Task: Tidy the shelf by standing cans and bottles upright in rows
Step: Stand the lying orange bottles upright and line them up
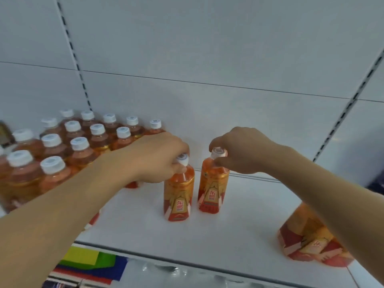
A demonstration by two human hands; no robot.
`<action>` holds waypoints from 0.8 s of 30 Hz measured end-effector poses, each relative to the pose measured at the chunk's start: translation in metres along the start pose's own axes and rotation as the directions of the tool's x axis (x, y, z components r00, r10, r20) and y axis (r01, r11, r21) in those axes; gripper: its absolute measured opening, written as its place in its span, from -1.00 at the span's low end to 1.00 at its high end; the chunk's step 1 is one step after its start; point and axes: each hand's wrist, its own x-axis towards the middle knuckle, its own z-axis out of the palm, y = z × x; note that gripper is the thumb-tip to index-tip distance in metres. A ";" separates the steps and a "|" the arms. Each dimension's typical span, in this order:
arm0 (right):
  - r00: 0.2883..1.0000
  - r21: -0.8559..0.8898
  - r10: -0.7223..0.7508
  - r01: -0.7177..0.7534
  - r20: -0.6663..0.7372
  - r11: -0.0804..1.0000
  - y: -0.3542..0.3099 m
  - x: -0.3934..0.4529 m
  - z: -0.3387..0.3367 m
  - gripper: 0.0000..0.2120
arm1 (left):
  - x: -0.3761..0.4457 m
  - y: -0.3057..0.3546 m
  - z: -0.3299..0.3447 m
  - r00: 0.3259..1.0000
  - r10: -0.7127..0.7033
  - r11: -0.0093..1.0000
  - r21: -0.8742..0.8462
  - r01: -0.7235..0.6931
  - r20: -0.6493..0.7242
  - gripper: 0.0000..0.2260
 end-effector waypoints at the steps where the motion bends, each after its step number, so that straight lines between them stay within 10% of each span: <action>1: 1.000 0.011 -0.005 0.005 -0.011 1.000 -0.014 0.007 -0.001 -0.59 | -0.009 -0.015 -0.001 1.000 -0.018 1.000 -0.015 0.018 0.007 -0.76; 24: 0.973 0.154 0.217 -0.203 -0.077 0.967 -0.136 0.124 0.010 -0.65 | -0.052 -0.153 -0.005 0.997 0.077 0.997 0.014 -0.077 -0.022 -0.87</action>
